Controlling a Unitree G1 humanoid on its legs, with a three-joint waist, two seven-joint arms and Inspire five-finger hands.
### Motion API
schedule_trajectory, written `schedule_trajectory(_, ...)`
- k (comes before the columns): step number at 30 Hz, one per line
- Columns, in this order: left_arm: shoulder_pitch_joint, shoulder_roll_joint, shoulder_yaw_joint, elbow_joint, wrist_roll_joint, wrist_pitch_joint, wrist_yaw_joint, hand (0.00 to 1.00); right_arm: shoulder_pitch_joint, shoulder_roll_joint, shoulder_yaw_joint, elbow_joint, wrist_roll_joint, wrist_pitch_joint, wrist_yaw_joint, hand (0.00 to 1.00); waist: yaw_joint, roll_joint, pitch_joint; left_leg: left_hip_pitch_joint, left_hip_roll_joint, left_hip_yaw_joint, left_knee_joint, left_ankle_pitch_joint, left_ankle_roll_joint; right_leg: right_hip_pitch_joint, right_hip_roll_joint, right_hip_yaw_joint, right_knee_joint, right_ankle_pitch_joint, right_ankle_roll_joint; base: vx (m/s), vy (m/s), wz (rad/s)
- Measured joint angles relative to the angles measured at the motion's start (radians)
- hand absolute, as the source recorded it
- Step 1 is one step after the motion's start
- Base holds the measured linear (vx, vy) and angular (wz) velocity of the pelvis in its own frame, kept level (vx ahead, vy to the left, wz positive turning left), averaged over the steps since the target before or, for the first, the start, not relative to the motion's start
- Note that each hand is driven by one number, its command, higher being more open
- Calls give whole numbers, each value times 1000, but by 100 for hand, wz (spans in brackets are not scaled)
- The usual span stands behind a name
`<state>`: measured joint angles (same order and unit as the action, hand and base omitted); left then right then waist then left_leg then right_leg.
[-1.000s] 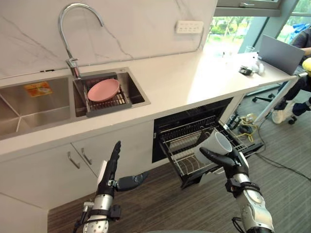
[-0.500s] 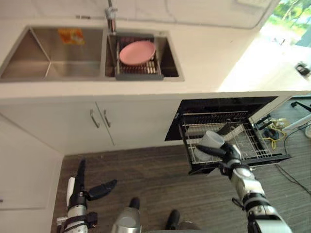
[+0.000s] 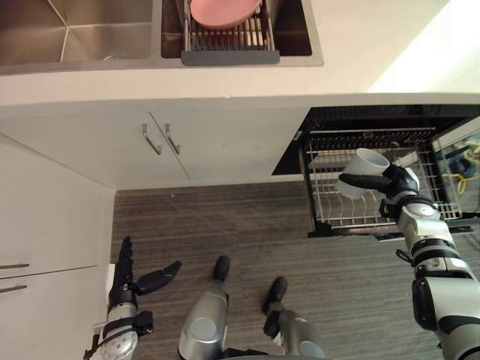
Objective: Walk over to the sink, pick up the cup, carry it to the dishwasher, place the cup inside the dishwasher, then close the dishwasher door
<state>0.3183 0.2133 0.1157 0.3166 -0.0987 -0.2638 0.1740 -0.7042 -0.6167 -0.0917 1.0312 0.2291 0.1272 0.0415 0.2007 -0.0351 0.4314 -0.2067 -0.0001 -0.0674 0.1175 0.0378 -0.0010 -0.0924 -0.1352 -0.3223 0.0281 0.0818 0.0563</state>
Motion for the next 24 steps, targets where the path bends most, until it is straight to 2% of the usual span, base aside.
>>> schedule_trajectory(5, -2, -11, -61, 8, -31, 24, 1, 100, -40, -25, -3, 27, -37, 8, 10, 0, -2, 15, 21, -29, -2, 1, 13, 0, -3, -37, -6, -1, 30, -27, 1, -22, -5, -1)
schedule_trajectory(12, -24, -22, -57, 53, -83, 62, -11, 100, -134, -86, -3, 64, -79, 6, 10, 0, 4, 49, 43, -104, 0, -1, 38, 5, -7, -117, -8, -1, 64, -31, -3, -49, -3, 0)
schedule_trajectory(17, -45, -22, -57, 81, -117, 61, -34, 100, -206, -91, 2, 100, -143, 4, 11, 0, 6, 70, 53, -161, -3, -5, 63, 6, -3, -180, -17, -1, 108, -46, -2, 3, -2, 2)
schedule_trajectory(24, -67, -38, -56, 83, -119, 44, -48, 100, -240, -91, 50, 91, -163, 1, 18, 0, 33, 77, 56, -217, -2, -19, 120, -17, -7, -240, -28, -10, 193, -93, -8, 2, -6, 4)
